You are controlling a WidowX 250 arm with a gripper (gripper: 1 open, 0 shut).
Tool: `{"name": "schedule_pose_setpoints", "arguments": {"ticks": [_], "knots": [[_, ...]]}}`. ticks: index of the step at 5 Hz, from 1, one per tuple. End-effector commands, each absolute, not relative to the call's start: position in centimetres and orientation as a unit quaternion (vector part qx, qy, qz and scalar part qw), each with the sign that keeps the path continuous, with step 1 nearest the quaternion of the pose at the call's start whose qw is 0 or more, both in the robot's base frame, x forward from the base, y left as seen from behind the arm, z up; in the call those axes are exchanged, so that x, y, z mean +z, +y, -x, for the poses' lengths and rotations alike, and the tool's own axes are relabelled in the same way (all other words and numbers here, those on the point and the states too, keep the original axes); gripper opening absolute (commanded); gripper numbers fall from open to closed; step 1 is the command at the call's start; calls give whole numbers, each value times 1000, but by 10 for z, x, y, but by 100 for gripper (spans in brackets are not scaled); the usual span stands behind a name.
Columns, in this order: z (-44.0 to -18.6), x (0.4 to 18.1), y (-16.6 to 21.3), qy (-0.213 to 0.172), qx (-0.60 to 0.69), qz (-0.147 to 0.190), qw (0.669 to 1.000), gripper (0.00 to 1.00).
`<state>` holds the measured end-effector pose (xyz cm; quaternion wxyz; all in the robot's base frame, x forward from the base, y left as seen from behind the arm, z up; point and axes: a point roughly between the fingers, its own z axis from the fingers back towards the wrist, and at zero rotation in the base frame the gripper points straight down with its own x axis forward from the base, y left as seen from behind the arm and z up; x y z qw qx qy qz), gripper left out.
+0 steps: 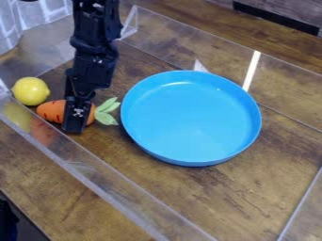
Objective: Move the carrot to the right side
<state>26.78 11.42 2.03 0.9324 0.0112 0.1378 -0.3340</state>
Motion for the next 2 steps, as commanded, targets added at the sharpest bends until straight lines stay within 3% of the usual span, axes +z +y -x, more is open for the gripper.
{"name": "schedule_pose_setpoints", "arguments": {"ticks": [1,2], "knots": [[-271,22,121,131,-321,-12,938,100],[-271,21,122,132,-319,-10,939,100]]}}
